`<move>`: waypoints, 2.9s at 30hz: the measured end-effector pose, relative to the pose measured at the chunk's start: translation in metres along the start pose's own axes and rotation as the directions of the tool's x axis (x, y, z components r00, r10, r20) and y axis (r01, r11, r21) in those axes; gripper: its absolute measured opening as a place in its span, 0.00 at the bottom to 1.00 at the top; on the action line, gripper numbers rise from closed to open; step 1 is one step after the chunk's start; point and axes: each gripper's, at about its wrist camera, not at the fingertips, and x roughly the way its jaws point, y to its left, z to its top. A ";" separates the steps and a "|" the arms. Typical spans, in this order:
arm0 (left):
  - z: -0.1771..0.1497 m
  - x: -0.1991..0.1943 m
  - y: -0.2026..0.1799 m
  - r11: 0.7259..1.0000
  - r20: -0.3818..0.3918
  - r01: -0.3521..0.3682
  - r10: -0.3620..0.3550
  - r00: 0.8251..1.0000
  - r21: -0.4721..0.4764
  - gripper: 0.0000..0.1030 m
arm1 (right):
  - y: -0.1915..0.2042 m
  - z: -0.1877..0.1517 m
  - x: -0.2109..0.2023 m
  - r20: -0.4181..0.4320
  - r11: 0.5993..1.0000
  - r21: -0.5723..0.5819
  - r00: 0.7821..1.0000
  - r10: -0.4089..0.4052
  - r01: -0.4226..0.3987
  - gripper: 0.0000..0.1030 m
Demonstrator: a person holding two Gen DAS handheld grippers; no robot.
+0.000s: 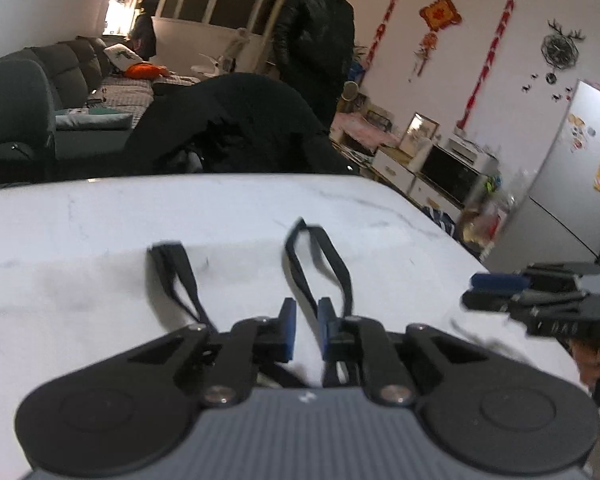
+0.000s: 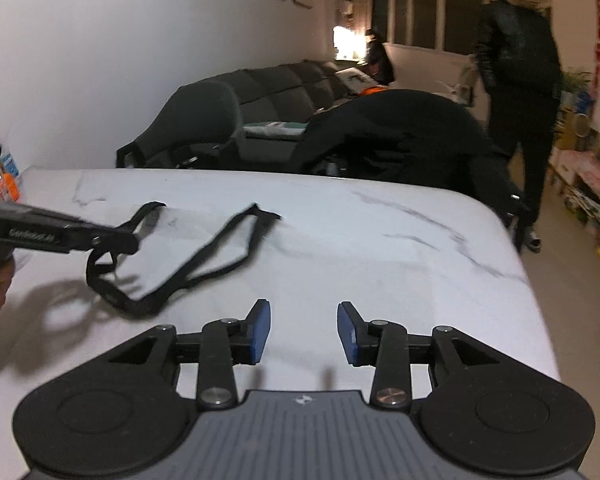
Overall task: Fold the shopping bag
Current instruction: 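Lay the straps flat and pinch the bag edge with the right gripper, then lift the pinched bag edge with the right gripper and fold it over lengthwise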
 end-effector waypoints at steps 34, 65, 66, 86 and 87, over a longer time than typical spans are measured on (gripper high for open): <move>-0.048 -0.104 0.045 0.942 -0.001 -0.331 0.331 0.944 -0.047 0.77 | -0.014 -0.092 -0.077 -0.083 0.984 0.056 0.983 -0.166 0.171 0.35; -0.069 -0.094 0.054 0.955 -0.018 -0.291 0.290 0.957 -0.052 0.77 | -0.025 -0.070 -0.116 0.058 0.960 0.261 0.991 -0.121 0.102 0.03; -0.069 -0.093 0.054 0.956 -0.018 -0.287 0.287 0.958 -0.054 0.76 | -0.023 -0.067 -0.118 0.069 0.960 0.265 0.992 -0.107 0.086 0.03; -0.076 -0.094 0.043 0.953 0.020 -0.302 0.302 0.953 0.000 0.76 | 0.077 -0.014 -0.111 0.198 0.974 0.129 0.967 0.161 -0.189 0.03; -0.076 -0.094 0.043 0.953 0.020 -0.301 0.301 0.953 0.000 0.76 | 0.083 -0.013 -0.109 0.195 0.972 0.118 0.965 0.177 -0.202 0.03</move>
